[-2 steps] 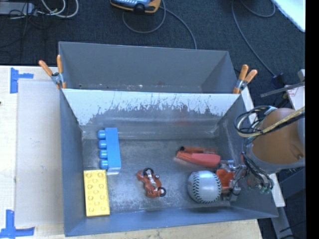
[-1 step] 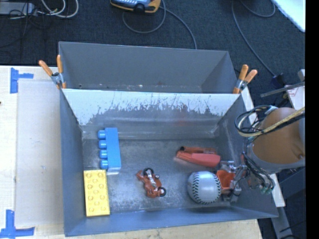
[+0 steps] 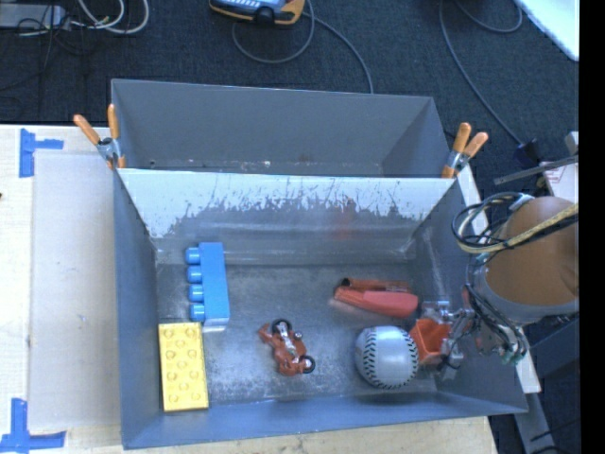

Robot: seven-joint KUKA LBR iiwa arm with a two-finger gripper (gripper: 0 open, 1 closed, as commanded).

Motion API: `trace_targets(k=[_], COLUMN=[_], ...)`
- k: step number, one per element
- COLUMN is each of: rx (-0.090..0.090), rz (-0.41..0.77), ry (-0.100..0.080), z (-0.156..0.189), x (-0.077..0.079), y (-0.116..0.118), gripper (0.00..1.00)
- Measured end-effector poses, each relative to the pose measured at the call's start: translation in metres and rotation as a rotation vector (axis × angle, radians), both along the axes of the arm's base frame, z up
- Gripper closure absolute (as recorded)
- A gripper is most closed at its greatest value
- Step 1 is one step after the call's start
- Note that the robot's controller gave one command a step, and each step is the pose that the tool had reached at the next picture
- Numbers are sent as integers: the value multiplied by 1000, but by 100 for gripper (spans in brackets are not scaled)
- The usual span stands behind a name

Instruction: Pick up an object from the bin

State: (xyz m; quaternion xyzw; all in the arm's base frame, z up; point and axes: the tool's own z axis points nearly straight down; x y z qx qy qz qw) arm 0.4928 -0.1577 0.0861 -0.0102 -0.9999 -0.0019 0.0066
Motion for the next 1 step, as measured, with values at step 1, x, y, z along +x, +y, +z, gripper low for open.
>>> trace_targets(k=[1], rx=[-3], rz=[0], ry=[-9], z=[11], x=[3], y=[-1], gripper=[100])
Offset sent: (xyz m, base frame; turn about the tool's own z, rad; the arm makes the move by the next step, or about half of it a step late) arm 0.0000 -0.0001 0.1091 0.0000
